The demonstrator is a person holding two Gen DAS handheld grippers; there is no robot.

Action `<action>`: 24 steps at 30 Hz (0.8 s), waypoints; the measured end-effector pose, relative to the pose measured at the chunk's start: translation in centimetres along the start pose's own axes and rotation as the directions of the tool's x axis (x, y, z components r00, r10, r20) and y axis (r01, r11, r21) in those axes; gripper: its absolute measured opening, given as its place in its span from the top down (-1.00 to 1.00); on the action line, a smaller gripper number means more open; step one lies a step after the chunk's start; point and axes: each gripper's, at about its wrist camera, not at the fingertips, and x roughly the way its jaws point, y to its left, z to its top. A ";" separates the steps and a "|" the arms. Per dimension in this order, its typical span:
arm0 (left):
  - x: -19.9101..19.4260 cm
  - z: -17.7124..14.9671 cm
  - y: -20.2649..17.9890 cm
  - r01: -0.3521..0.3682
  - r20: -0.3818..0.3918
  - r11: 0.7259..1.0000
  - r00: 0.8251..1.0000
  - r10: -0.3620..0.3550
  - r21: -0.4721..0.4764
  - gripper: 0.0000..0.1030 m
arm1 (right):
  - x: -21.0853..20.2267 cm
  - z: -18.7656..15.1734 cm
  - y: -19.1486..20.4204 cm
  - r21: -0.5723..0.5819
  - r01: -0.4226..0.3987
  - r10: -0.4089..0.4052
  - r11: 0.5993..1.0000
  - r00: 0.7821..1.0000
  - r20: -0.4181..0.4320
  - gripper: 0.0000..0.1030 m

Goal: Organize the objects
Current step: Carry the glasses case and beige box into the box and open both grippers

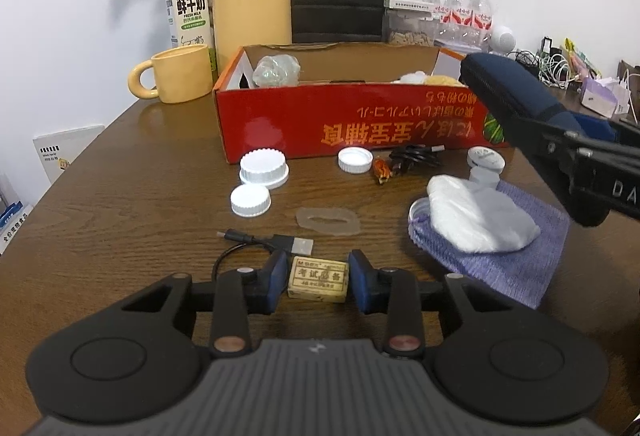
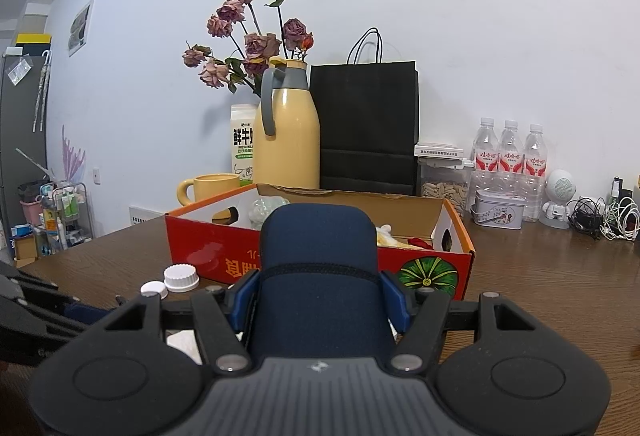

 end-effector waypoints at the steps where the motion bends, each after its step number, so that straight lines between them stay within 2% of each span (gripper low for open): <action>1: -0.1 -0.1 -0.1 0.001 0.004 1.000 1.000 -0.001 0.004 0.32 | 0.0 0.0 0.0 0.000 -0.001 0.001 1.000 1.000 0.000 -0.21; 7: -0.8 -0.1 -0.6 0.009 0.028 1.000 1.000 -0.010 0.025 0.30 | 0.0 0.0 0.0 0.000 -0.001 0.001 1.000 1.000 0.000 -0.21; 18: -0.2 -0.3 -1.1 -0.001 0.010 0.999 1.000 0.000 0.043 0.29 | -0.2 0.1 0.1 0.001 -0.009 0.009 1.000 1.000 0.001 -0.21; 20: -0.2 -0.3 -1.0 0.004 0.012 0.999 1.000 -0.005 0.041 0.40 | -0.2 0.1 0.1 0.001 -0.010 0.010 1.000 1.000 0.000 -0.21; 24: -0.4 -0.2 -0.8 0.018 0.021 0.999 1.000 -0.018 0.028 0.41 | -0.2 0.1 0.1 0.000 -0.009 0.009 1.000 1.000 0.001 -0.21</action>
